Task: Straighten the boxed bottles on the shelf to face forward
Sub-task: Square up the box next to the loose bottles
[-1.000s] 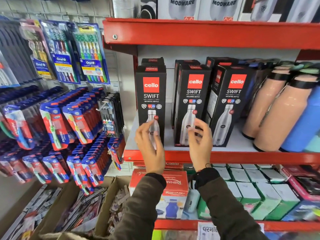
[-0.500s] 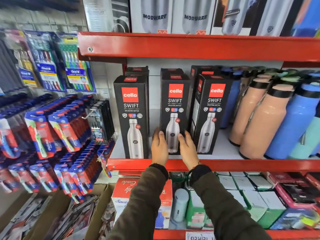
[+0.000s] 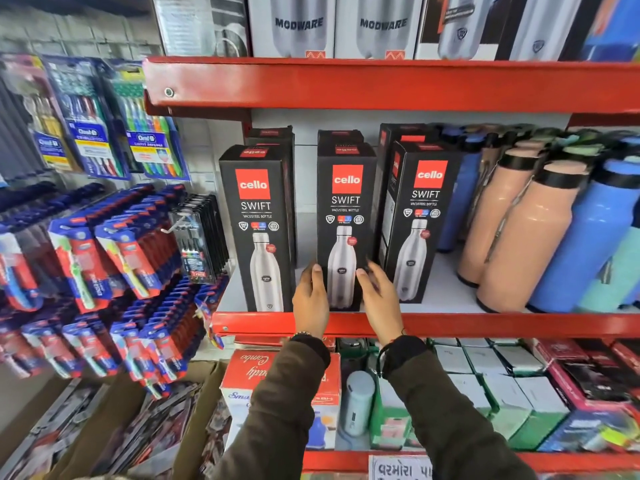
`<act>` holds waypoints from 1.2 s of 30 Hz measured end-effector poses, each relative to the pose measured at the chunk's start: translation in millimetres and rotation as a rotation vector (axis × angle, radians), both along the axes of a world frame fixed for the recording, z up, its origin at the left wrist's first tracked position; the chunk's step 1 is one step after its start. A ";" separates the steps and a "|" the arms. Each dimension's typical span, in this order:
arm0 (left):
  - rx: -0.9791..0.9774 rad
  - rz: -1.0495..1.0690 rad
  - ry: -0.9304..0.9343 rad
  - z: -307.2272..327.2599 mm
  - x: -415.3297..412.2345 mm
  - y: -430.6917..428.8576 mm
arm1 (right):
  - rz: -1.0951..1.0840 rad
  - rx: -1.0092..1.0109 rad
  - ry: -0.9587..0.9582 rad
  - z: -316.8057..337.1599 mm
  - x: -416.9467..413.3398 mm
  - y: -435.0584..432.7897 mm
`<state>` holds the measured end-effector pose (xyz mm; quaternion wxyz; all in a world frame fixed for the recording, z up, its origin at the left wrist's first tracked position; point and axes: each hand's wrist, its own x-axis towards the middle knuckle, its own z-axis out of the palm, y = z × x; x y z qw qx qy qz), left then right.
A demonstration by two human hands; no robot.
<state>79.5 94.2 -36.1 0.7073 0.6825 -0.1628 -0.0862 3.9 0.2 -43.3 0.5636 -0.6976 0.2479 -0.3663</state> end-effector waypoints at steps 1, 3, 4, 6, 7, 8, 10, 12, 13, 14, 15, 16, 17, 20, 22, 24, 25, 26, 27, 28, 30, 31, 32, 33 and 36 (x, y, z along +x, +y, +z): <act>0.007 0.005 -0.016 -1.4 -2.2 2.2 | -0.001 0.006 -0.003 -0.4 -2.1 1.1; 0.047 0.030 -0.063 -3.3 -6.4 6.8 | -0.013 0.012 -0.014 -0.7 -5.9 3.1; 0.074 0.047 -0.099 -4.2 -8.7 9.6 | -0.019 0.005 -0.017 -0.8 -7.8 4.1; 0.111 0.076 -0.174 -5.2 -13.2 14.9 | -0.024 -0.023 -0.012 -0.3 -11.7 6.7; 0.116 0.082 -0.204 -5.3 -15.0 17.1 | -0.023 -0.041 -0.009 0.1 -13.7 8.2; 0.120 0.085 -0.228 -5.3 -16.9 19.3 | -0.021 -0.055 -0.007 0.1 -15.8 9.5; 0.131 0.089 -0.260 -4.4 -19.8 22.3 | -0.023 -0.075 -0.008 0.5 -19.1 11.3; 0.136 0.083 -0.268 -2.9 -21.2 23.6 | -0.020 -0.089 -0.007 0.8 -20.8 12.1; 0.135 0.078 -0.269 -2.6 -21.2 23.9 | -0.018 -0.095 -0.006 1.2 -21.1 12.3; 0.132 0.071 -0.271 -2.3 -21.3 24.3 | -0.017 -0.099 -0.005 1.5 -21.3 12.4; 0.128 0.065 -0.272 -2.1 -21.0 24.3 | -0.015 -0.101 -0.003 2.0 -21.3 12.2; 0.124 0.058 -0.273 -2.2 -20.8 23.9 | -0.012 -0.103 0.001 2.4 -21.5 11.6; 0.120 0.056 -0.276 -2.5 -20.8 23.0 | -0.006 -0.107 0.009 2.7 -22.0 10.9; 0.115 0.088 -0.301 -4.4 -25.0 19.8 | 0.007 -0.114 0.037 2.8 -24.6 8.6; 0.096 0.121 -0.330 -7.8 -31.6 16.6 | -0.015 -0.135 0.032 1.8 -28.8 7.5; 0.063 0.155 -0.361 -10.3 -42.4 12.8 | -0.061 -0.159 -0.008 1.3 -35.6 4.8; 0.047 0.192 -0.388 -11.0 -47.2 10.8 | -0.082 -0.163 -0.036 1.9 -39.6 3.0; 0.034 0.237 -0.427 -10.9 -52.0 8.5 | -0.103 -0.160 -0.068 2.8 -44.0 0.1; 0.024 0.282 -0.476 -10.0 -56.0 6.1 | -0.126 -0.155 -0.099 4.2 -48.3 -3.0; 0.016 0.317 -0.527 -8.6 -59.6 3.4 | -0.158 -0.155 -0.128 5.9 -52.4 -6.7; 0.008 0.331 -0.627 -4.7 -65.3 -3.0 | -0.236 -0.188 -0.187 9.4 -59.0 -14.4; 0.008 0.314 -0.669 -2.5 -68.8 -7.3 | -0.273 -0.211 -0.215 10.5 -61.9 -19.4; 0.007 0.287 -0.706 -0.7 -72.6 -12.0 | -0.303 -0.229 -0.237 11.5 -64.7 -25.1; -0.004 0.247 -0.741 1.2 -75.3 -16.7 | -0.329 -0.235 -0.249 12.6 -66.1 -30.5; -0.091 0.043 -0.788 4.4 -86.2 -37.6 | -0.360 -0.225 -0.219 10.4 -71.8 -53.6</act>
